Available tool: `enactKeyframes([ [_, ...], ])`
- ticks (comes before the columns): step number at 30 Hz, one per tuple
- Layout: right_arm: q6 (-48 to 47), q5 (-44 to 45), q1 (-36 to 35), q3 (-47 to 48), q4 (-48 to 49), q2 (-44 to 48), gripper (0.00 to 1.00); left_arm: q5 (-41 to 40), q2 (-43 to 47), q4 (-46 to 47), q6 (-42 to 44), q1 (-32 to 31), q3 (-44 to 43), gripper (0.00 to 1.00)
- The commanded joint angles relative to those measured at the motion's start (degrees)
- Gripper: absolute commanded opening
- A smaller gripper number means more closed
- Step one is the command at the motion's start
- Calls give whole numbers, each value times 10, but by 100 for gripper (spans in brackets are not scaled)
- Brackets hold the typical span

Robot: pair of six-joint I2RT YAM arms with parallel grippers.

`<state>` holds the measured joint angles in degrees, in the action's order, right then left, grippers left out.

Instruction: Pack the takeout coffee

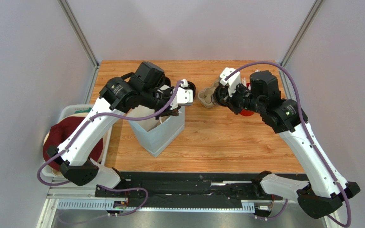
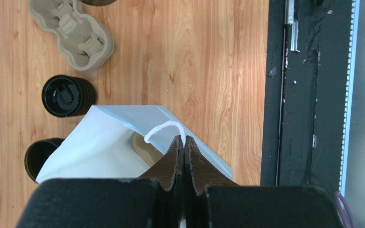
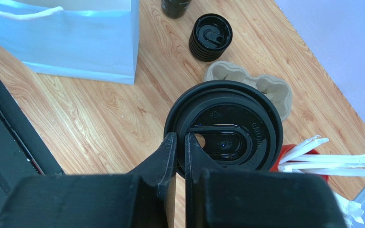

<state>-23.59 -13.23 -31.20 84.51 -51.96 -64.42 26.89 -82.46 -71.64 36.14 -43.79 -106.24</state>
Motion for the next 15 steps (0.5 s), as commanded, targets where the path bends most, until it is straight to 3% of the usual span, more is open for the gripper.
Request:
enactKeyframes([
  [1, 11, -8, 10, -7, 22, 20, 0, 6, -4, -13, -4, -20, -31, 0],
  [15, 29, 8, 18, 8, 24, 25, 0, 27, -41, -10, -35, -70, -84, 0],
])
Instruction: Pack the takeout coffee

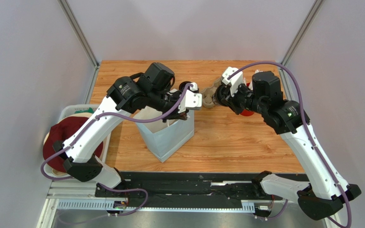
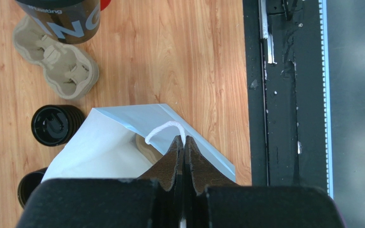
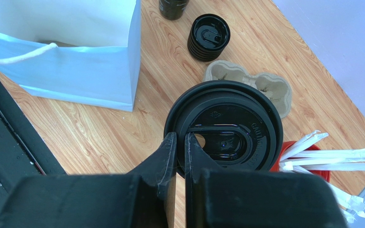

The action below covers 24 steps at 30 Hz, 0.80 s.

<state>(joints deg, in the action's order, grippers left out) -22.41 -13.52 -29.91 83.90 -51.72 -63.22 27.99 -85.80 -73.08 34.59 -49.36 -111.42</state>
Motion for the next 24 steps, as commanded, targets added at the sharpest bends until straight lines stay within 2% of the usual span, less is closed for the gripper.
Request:
enactKeyframes([
  [1, 18, 15, 5, 17, 22, 12, 0, 17, -12, 7, -21, -17, -37, 0],
  [17, 41, 66, 13, 43, 23, 20, 0, -23, -78, 50, -70, -75, -79, 4],
  [20, 45, 76, 13, 50, 23, 19, 0, -27, -88, 54, -74, -76, -95, 9],
  [23, 46, 83, 14, 54, 22, 18, 0, -36, -92, 58, -80, -77, -111, 22],
  [24, 47, 84, 14, 59, 22, 18, 0, -40, -93, 60, -81, -77, -115, 30],
])
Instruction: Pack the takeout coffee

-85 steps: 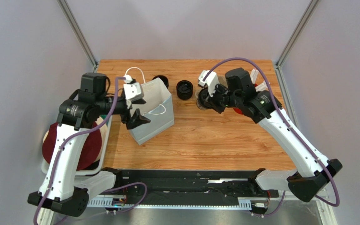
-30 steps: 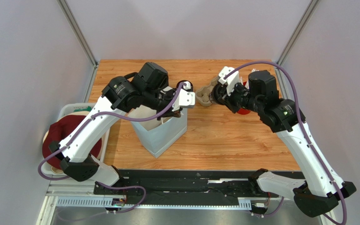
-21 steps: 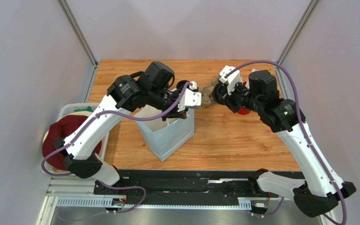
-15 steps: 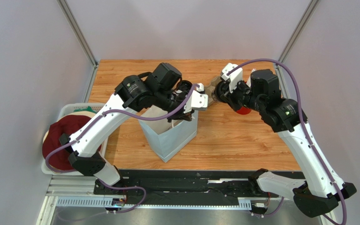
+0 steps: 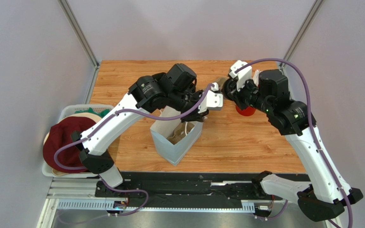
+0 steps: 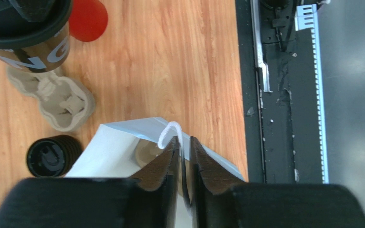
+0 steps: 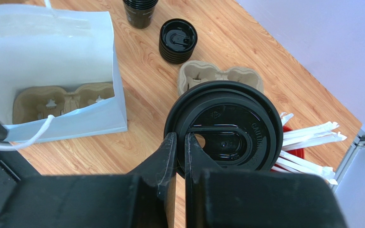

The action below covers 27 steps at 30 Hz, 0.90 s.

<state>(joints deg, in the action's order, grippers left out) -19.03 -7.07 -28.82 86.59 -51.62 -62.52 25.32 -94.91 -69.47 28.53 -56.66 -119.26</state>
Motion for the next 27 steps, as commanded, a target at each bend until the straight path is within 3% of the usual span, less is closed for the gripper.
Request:
enactKeyframes([
  [1, 14, 21, 3, 35, 20, 10, 0, -16, -2, 24, -21, -4, -46, 38],
  [3, 14, 23, 3, 40, 19, 7, 0, -30, -1, 27, -22, -4, -51, 58],
  [6, 19, 26, 3, 50, 17, 3, 0, -48, 4, 32, -24, -4, -55, 76],
  [8, 20, 26, 3, 54, 17, 1, 0, -66, 9, 34, -30, -3, -56, 79],
  [9, 21, 24, 3, 55, 17, 0, 0, -73, 11, 37, -33, -3, -59, 89],
  [10, 22, 23, 3, 56, 19, -1, 0, -79, 15, 38, -35, -3, -60, 91],
  [16, 30, 14, 3, 64, 24, -11, 0, -127, 38, 49, -51, 24, -88, 95],
  [27, 52, 0, 3, 117, 29, -49, 0, -66, 106, 54, -82, 135, -113, 96],
])
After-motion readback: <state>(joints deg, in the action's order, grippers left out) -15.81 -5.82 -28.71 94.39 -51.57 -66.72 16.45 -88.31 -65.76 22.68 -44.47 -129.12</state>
